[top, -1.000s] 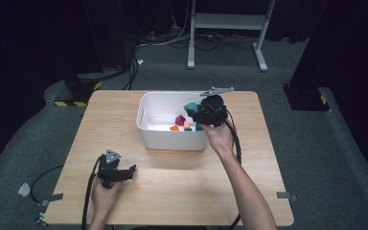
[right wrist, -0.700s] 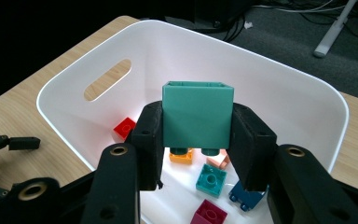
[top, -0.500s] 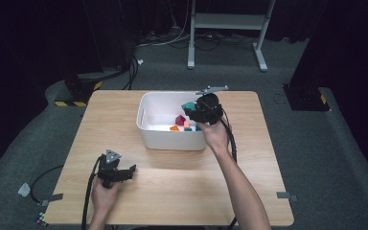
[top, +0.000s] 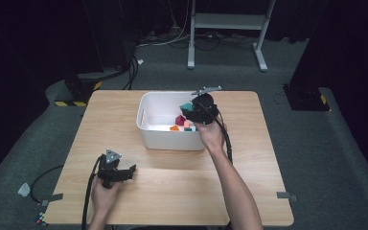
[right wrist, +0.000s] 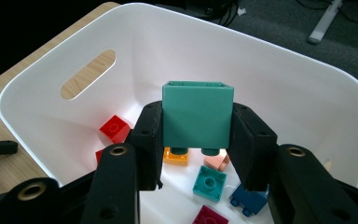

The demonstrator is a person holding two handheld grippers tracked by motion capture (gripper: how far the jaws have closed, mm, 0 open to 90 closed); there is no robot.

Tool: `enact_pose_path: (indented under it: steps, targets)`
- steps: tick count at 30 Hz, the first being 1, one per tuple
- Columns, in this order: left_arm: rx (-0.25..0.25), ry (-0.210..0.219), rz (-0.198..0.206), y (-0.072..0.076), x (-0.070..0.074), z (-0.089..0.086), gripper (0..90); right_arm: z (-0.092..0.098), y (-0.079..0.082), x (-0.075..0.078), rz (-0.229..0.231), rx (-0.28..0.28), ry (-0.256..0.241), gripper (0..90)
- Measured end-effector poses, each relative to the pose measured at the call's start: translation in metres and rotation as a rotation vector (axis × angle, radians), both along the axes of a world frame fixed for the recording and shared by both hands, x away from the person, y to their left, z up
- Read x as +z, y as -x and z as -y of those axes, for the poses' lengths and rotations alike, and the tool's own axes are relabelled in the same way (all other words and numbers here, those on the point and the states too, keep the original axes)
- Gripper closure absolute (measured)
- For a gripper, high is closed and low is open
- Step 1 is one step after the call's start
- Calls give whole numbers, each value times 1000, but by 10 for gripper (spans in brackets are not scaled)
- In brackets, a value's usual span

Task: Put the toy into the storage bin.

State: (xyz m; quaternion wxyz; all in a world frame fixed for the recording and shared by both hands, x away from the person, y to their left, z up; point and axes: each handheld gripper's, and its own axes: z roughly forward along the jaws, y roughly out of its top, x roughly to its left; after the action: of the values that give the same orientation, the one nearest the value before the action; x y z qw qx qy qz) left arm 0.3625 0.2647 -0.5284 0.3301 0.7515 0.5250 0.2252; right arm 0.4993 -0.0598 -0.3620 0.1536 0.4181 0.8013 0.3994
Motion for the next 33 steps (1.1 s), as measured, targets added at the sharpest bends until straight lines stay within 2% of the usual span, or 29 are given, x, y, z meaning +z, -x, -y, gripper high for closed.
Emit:
enact_pose_path:
  steps: [13, 18, 22, 33]
  targets:
    - [-1, -2, -1, 0, 0, 0, 146, -7, -4, -10, -18, 9, 13, 578]
    - [-1, -2, -1, 0, 0, 0, 146, -6, -4, -11, -16, 11, 15, 571]
    - [-1, -2, 0, 0, 0, 0, 146, -5, -4, -11, -13, 2, 11, 523]
    - [-1, -2, -1, 0, 0, 0, 146, 3, 0, -10, -5, -5, 3, 503]
